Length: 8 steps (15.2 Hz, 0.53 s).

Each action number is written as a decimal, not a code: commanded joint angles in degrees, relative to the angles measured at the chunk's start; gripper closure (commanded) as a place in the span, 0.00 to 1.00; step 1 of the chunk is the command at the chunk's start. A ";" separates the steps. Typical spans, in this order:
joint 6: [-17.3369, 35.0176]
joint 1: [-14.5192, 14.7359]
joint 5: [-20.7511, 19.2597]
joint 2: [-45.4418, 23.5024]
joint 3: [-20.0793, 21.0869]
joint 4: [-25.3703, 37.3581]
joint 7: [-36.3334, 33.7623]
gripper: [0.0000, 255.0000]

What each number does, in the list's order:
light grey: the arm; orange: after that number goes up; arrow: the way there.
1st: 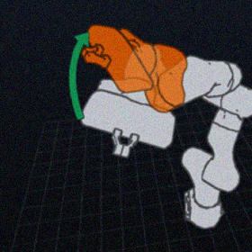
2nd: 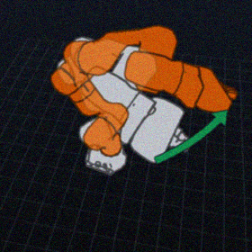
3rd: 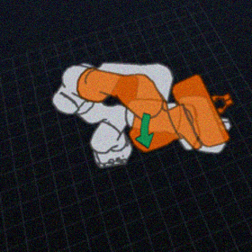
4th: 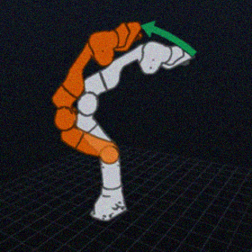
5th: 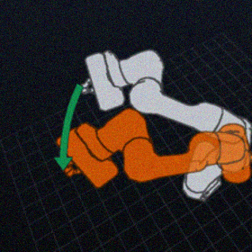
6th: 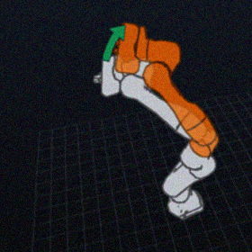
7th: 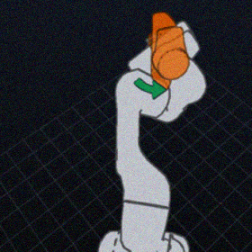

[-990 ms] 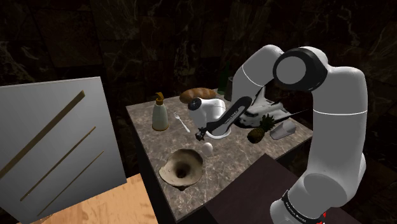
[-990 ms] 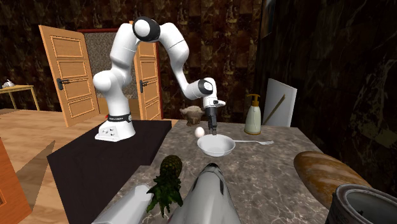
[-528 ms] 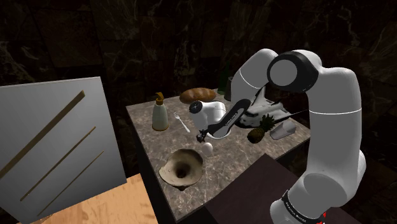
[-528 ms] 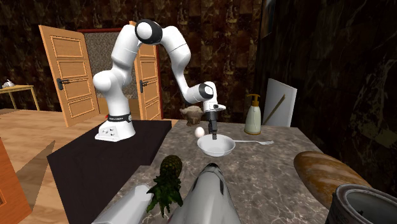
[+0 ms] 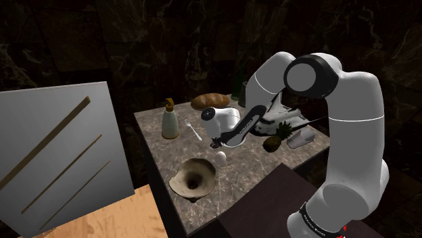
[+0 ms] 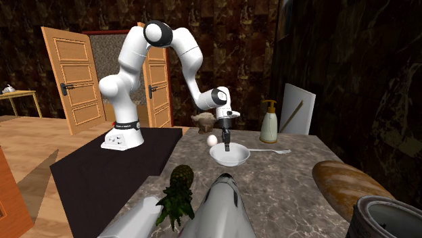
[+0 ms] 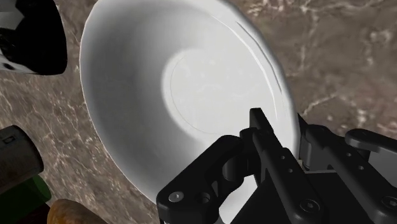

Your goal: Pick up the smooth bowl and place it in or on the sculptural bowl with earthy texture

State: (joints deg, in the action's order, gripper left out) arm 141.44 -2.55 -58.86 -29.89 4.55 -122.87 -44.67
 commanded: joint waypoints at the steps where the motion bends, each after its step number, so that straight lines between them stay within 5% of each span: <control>1: 0.01 0.00 0.01 -0.03 0.00 -0.02 0.00 1.00; 8: -0.59 -0.29 0.95 1.44 0.42 -0.59 1.11 1.00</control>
State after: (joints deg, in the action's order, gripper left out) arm 141.06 -2.76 -58.24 -29.06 4.82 -123.13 -43.90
